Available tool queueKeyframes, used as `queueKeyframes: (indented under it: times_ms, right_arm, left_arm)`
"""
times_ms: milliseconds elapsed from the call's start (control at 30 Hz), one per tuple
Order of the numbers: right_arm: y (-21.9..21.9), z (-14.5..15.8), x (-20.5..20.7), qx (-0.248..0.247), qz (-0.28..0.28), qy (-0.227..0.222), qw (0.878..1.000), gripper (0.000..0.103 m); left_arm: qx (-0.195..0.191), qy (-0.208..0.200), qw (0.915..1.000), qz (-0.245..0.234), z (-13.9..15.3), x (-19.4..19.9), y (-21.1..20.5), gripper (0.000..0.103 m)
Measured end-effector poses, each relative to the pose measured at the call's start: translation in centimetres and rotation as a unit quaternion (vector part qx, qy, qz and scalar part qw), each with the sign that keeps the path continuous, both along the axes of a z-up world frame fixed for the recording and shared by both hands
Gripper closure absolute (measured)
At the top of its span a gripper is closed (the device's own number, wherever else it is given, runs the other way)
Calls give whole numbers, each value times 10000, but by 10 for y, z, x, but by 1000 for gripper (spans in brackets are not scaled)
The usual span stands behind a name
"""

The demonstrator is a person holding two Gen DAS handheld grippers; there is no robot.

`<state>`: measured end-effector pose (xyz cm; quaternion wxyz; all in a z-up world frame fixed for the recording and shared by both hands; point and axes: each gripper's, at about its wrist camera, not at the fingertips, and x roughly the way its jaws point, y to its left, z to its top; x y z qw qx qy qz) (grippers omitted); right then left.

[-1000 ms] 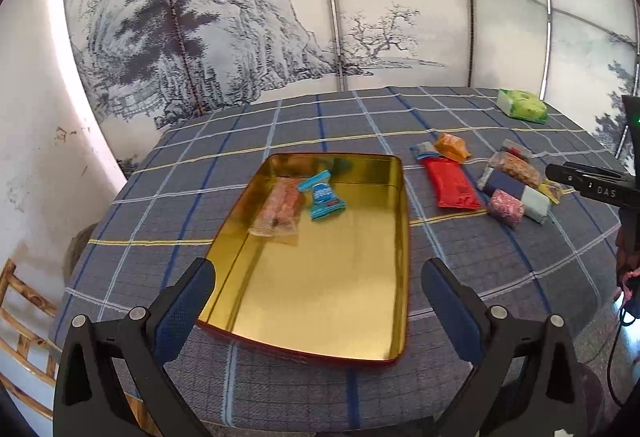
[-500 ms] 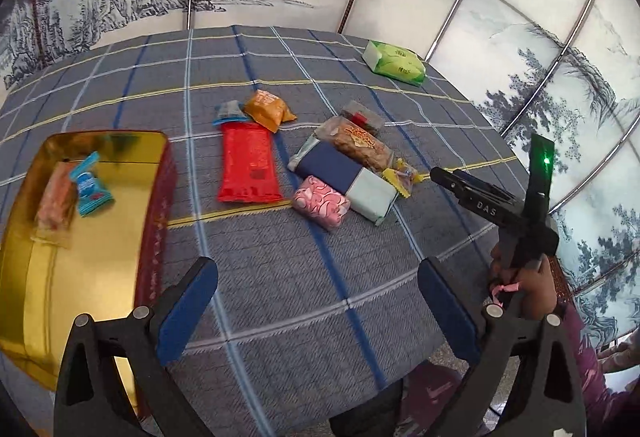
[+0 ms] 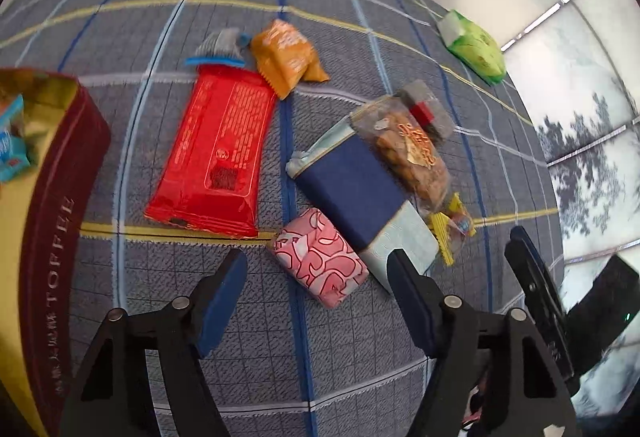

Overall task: Organize snacks
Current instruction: 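Grasp the pink patterned pack with the left gripper, then release the pink pack into the tin with left gripper while right gripper grasps yellow cake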

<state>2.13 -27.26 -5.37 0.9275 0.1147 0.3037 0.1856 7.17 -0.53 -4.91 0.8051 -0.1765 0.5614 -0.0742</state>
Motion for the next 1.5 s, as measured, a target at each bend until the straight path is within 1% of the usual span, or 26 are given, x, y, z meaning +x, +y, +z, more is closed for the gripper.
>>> queueKeyframes:
  times_ms: [33, 133, 200, 267, 300, 333, 367, 400, 600, 667, 800, 933, 1000, 1067, 1167, 1267, 1367, 1500]
  right_arm:
    - [0, 0, 0, 14, -2, -7, 10000, 30]
    - [-2, 0, 0, 60, 5, -23, 10000, 29]
    - [-2, 0, 0, 76, -2, -20, 10000, 28]
    - [-2, 1, 0, 75, -10, -20, 10000, 27]
    - [-3, 1, -1, 92, -30, -20, 10000, 27]
    - [-4, 1, -1, 106, -46, -15, 9999, 26]
    - [-5, 0, -1, 115, -56, -8, 9999, 26]
    - [-5, 1, -1, 124, -66, 3, 9999, 26]
    - [-5, 0, 1, 87, -129, 74, 9999, 23]
    - [-3, -1, 2, 35, -116, 116, 9999, 22]
    - [1, -2, 2, -78, -83, 146, 9998, 22]
    - [4, -2, 3, -133, -5, 169, 9998, 21]
    - [8, -2, 4, -220, 93, 201, 9995, 21]
    - [18, -1, 3, -398, 298, 212, 9985, 21]
    - [31, 1, 5, -606, 521, 225, 9965, 21]
    - [44, -1, 13, -820, 686, 337, 9937, 21]
    - [52, 0, 19, -938, 757, 325, 9922, 21]
    - [57, -5, 32, -1021, 853, 430, 9902, 23]
  left_arm:
    - [-21, 46, 10000, 54, -3, 1, 1, 37]
    - [6, -17, 9999, 172, -5, 2, 0, 37]
    - [97, -55, 9997, 227, -5, 2, -1, 41]
    - [272, -77, 9993, 262, -4, -1, -1, 55]
    - [159, -103, 9996, 187, -5, -2, -1, 62]
    - [81, -90, 9999, 121, -7, -2, -1, 67]
    - [127, -105, 9998, 109, -6, -3, 0, 73]
    - [189, -115, 9997, 107, -7, -5, 1, 74]
    - [200, -170, 9996, -39, -6, -14, 6, 76]
    - [309, -211, 9993, -97, -6, -14, 4, 76]
    - [438, -297, 9986, -69, -5, -13, 1, 75]
    - [517, -450, 9975, -180, -6, -14, -1, 77]
    - [619, -535, 9961, -317, -5, -17, -3, 78]
    - [749, -655, 9943, -383, -2, -26, -4, 78]
    - [742, -859, 9920, -559, 4, -44, -4, 78]
    - [620, -908, 9918, -658, 9, -60, 1, 78]
    - [616, -960, 9908, -735, 15, -75, 6, 78]
    - [592, -1056, 9896, -775, 23, -89, 12, 78]
